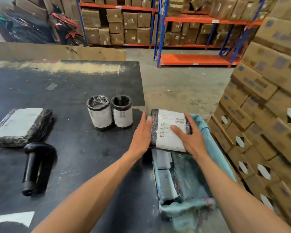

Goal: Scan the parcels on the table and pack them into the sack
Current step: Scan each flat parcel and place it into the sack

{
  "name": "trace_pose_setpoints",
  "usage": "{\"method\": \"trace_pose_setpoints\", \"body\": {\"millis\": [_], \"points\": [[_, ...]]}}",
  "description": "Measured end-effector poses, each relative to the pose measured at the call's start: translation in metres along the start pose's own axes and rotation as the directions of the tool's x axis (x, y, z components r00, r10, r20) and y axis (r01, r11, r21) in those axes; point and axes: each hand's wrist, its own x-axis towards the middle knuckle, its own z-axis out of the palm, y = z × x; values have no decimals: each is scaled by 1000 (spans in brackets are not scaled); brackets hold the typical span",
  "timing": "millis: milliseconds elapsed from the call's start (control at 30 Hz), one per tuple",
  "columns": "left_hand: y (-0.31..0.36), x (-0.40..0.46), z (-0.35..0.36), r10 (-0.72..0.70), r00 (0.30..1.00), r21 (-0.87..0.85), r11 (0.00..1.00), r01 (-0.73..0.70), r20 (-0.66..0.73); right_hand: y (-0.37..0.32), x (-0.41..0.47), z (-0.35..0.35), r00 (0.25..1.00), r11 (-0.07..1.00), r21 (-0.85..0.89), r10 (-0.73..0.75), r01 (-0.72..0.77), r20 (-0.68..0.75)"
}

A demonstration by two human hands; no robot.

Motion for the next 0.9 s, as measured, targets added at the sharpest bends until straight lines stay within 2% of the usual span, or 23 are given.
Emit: {"method": "trace_pose_setpoints", "body": {"millis": [67, 167, 267, 367, 467, 700, 900], "points": [[-4, 11, 19, 19, 1000, 129, 991, -20, 13, 23, 6, -16, 998, 999, 3, 52, -52, -20], [-27, 38, 32, -64, 998, 342, 938, 58, 8, 58, 16, -30, 994, 994, -45, 101, -102, -30], [-54, 55, 33, -125, 988, 568, 821, 52, 91, 85, 24, -33, 988, 981, -118, 156, -154, 4], [-76, 61, 34, -101, 978, 777, 624, -82, 185, 110, 35, -28, 976, 960, -201, 211, -195, 59], [-82, 65, 37, -98, 975, 829, 548, -114, 198, 134, 48, -17, 962, 948, -227, 253, -225, 104], [-84, 65, 38, -58, 983, 839, 531, -117, 173, 180, 79, 35, 917, 903, -287, 370, -319, 146], [-90, 65, 39, -64, 987, 844, 529, -93, 148, 210, 95, 66, 901, 890, -302, 402, -342, 162]]}}
